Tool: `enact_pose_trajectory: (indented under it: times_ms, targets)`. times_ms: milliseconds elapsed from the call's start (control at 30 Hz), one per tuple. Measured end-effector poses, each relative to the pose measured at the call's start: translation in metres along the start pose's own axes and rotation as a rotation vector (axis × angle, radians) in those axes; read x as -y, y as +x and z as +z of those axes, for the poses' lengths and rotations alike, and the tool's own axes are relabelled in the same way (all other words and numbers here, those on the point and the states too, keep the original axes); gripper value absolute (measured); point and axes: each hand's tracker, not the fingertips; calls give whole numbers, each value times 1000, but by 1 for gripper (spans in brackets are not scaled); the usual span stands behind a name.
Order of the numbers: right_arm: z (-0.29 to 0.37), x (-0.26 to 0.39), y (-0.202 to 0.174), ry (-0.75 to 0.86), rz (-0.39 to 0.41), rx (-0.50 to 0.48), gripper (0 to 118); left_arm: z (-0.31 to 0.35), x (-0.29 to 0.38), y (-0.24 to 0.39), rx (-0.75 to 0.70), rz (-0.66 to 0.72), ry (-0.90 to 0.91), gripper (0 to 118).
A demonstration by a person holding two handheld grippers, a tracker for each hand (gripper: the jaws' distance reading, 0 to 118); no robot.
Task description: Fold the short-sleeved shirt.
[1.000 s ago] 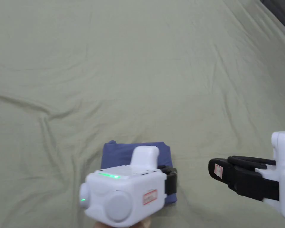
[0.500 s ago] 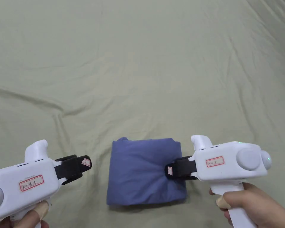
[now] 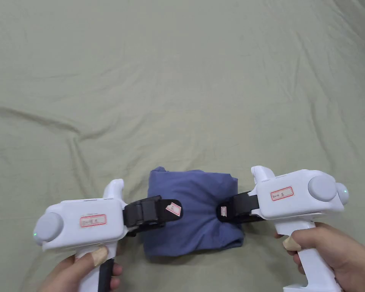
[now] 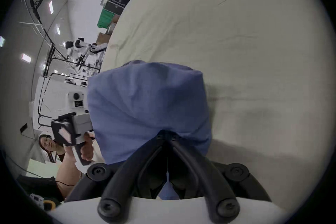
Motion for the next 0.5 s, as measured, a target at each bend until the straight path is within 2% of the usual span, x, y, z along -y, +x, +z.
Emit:
enact_pose_trajectory:
  times_ms: [67,100,133,167,200,267,300,333,367,500]
  targets:
    - [0,1,3,3,-4,-9,4,-13,0,4,-27,-37,-25,118]
    - [0,1,4,2,-10,-14,4,-19,1,21,127,-1,-10,118]
    - [0,0,6,2,-20,-22,4,-20,1,23,131,-16,-24,117]
    - [0,0,8,1,-27,-26,4,-18,0,26,167,-18,-47,97]
    - [0,0,9,2,-32,-31,4,-15,0,27,156,-7,-54,35]
    - [1,1,11,7,-40,-38,4,1,-8,22,67,-16,-2,34]
    - [3,2,11,11,-49,-74,4,5,-8,18,70,35,-7,34]
    - [4,3,7,12,-39,-66,4,6,-5,12,138,90,-48,34]
    - [6,6,-1,24,0,-57,4,12,-5,7,0,40,-42,34]
    - [20,19,-52,110,222,14,4,32,-4,5,-4,59,-13,34]
